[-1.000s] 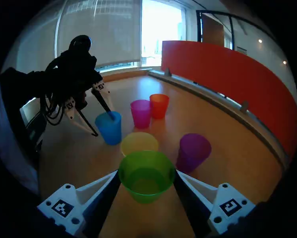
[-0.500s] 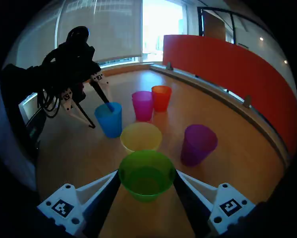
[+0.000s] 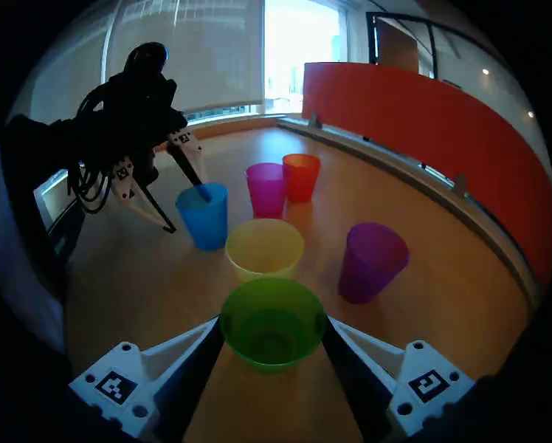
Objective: Pour water
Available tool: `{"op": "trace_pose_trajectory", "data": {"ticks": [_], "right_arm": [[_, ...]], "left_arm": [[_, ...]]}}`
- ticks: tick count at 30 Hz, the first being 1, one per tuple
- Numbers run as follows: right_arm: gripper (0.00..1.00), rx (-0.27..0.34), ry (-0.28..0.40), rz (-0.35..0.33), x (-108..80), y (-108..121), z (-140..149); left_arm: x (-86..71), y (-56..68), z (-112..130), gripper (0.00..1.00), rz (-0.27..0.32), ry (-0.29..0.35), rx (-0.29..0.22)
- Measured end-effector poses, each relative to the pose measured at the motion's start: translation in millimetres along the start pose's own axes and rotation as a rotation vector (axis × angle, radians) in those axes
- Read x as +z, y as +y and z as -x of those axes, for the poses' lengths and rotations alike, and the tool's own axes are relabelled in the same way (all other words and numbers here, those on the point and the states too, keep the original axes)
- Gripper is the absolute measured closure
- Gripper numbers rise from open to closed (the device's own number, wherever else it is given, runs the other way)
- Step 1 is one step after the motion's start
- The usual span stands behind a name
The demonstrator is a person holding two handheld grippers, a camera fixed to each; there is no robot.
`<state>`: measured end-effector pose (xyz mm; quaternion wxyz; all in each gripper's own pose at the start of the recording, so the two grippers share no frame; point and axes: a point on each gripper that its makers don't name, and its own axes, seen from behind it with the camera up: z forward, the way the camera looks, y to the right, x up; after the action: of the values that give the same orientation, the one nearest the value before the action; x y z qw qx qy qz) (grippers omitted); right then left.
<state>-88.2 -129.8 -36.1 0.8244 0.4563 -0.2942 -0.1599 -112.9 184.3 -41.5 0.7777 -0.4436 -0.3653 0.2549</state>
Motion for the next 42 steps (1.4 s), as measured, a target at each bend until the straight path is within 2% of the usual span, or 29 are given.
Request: {"op": "trace_pose_trajectory", "data": {"ticks": [14, 18, 24, 32, 42], "right_arm": [[0.05, 0.010, -0.004, 0.007, -2.0, -2.5, 3.5], [0.01, 0.016, -0.002, 0.018, -3.6, -2.1, 3.5], [0.01, 0.029, -0.013, 0.015, -8.5, -5.9, 9.0], [0.01, 0.031, -0.009, 0.037, -22.9, -9.2, 11.0], [0.01, 0.078, 0.016, 0.086, -47.3, -10.7, 6.5]], "left_arm": [[-1.1, 1.2, 3.5, 0.06, -0.004, -0.006, 0.000], [-1.6, 0.3, 6.8, 0.06, -0.011, -0.012, 0.000], [-3.9, -2.3, 9.4, 0.06, -0.024, -0.015, -0.006], [-13.1, -6.6, 15.1, 0.06, -0.058, -0.002, -0.041], [-30.1, -13.2, 28.8, 0.06, -0.130, 0.030, -0.115]]}}
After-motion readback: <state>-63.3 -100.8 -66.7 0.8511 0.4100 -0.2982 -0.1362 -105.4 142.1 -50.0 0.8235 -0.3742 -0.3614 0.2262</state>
